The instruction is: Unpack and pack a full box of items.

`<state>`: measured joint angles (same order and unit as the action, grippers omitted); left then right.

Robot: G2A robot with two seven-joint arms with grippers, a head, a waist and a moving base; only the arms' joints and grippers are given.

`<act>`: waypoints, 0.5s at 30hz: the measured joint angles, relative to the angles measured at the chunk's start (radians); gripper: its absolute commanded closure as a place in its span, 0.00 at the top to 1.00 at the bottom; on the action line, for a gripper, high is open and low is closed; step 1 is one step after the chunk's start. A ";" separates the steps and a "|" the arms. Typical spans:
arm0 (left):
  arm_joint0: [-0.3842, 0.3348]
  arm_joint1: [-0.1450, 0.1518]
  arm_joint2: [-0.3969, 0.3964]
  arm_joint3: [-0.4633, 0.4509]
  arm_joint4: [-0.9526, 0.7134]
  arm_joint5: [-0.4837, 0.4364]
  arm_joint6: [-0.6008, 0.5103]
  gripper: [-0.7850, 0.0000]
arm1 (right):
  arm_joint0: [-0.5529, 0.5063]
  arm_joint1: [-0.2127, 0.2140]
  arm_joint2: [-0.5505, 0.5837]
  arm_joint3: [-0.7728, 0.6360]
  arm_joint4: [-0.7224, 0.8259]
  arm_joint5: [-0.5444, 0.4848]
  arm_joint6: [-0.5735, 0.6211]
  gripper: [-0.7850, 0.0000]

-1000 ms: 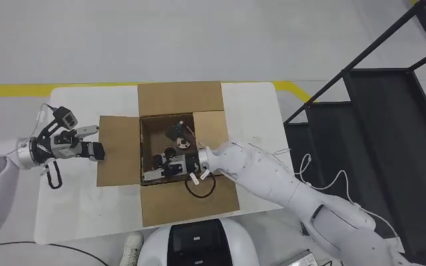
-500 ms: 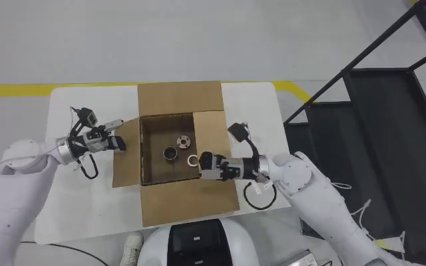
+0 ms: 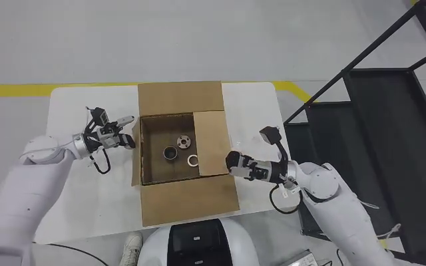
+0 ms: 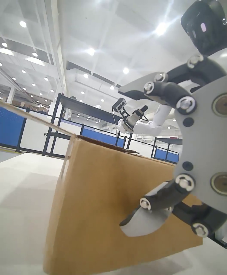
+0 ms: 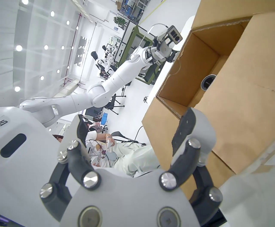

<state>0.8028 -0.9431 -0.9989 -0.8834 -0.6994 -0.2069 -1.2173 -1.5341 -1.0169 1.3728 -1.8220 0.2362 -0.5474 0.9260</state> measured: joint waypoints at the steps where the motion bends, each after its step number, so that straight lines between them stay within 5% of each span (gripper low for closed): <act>1: -0.001 0.004 -0.014 -0.007 -0.006 -0.003 -0.020 1.00 | -0.003 0.001 0.002 0.003 0.003 -0.003 0.004 1.00; 9: 0.047 0.054 -0.149 -0.261 0.003 0.023 -0.131 1.00 | -0.032 0.008 0.031 0.045 0.033 -0.039 0.013 1.00; 15: 0.072 0.050 -0.117 -0.480 0.096 0.066 -0.070 1.00 | -0.072 0.016 0.080 0.075 0.076 -0.074 0.013 1.00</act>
<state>0.8745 -0.8928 -1.1161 -1.3631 -0.6032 -0.1409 -1.2877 -1.6059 -1.0008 1.4528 -1.7470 0.3120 -0.6216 0.9393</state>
